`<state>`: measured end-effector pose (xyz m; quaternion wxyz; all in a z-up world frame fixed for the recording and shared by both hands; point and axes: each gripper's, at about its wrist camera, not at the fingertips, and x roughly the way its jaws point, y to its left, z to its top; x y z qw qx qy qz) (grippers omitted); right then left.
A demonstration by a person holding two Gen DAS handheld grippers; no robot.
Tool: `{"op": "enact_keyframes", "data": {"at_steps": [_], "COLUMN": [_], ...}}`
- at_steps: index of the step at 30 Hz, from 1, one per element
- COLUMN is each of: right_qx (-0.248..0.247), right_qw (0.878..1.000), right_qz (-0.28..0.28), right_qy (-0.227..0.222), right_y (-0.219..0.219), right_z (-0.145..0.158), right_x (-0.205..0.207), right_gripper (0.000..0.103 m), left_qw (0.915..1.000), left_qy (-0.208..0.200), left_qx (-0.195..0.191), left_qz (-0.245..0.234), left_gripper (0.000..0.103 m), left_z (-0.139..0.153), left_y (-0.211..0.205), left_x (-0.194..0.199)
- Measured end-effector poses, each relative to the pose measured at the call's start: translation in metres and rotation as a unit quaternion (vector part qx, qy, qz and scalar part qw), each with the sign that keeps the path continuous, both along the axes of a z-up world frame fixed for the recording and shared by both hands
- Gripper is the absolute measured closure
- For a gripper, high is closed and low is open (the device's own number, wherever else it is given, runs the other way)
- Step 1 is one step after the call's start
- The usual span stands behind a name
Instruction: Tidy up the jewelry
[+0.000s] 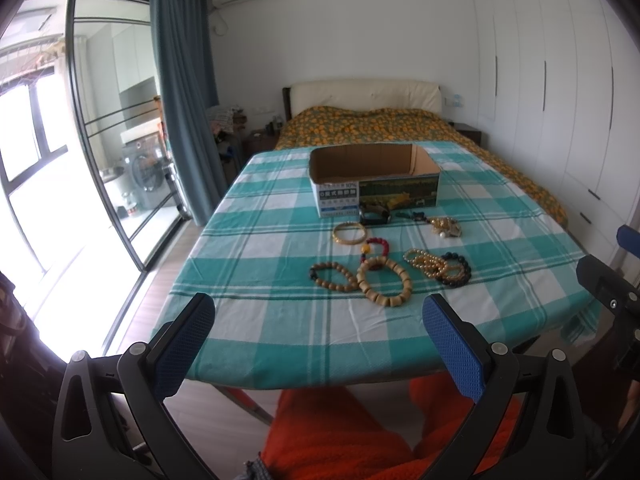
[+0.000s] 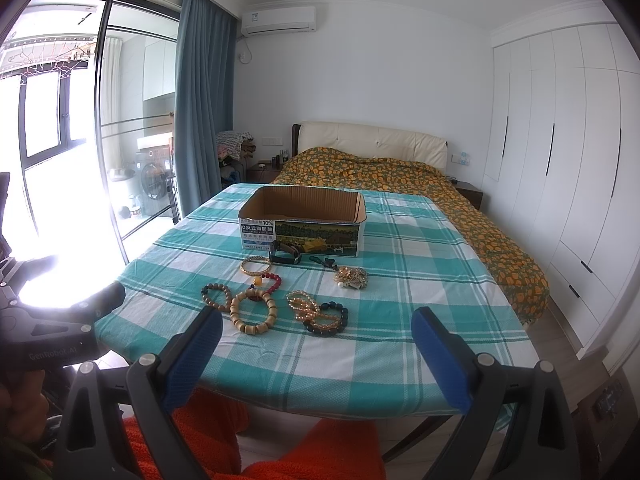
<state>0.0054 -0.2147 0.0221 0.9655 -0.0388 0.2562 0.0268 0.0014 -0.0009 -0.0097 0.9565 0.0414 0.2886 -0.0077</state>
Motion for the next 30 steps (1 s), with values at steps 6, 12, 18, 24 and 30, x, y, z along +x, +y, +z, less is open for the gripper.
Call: {"op": "enact_keyframes", "data": {"at_steps": [6,12,18,24,30], "right_qx": [0.0,0.0,0.0,0.0,0.0], "right_qw": [1.0,1.0,1.0,1.0,1.0], "right_qz": [0.0,0.0,0.0,0.0,0.0], "right_qy": [0.0,0.0,0.0,0.0,0.0], "right_y": [-0.0003,-0.0004,-0.0006,-0.0005,-0.0008], "right_z": [0.0,-0.0001,-0.0003,-0.0006,-0.0007], "right_x": [0.0,0.0002,0.0004,0.0003,0.0004], "right_gripper": [0.006,0.006,0.006,0.006,0.006], "left_qw": [1.0,1.0,1.0,1.0,1.0], "left_qy": [0.0,0.001,0.001,0.001,0.002], "left_qx": [0.002,0.003,0.003,0.004,0.004], "left_qz": [-0.002,-0.002,-0.002,-0.002,-0.002], "left_gripper": [0.0,0.0,0.0,0.0,0.0], "left_z": [0.0002,-0.0001,0.0,0.0001,-0.0001], "left_y": [0.0033,0.0033,0.0032,0.0029,0.0028], "left_x": [-0.0046,-0.0051,-0.0049,-0.0047,-0.0054]}}
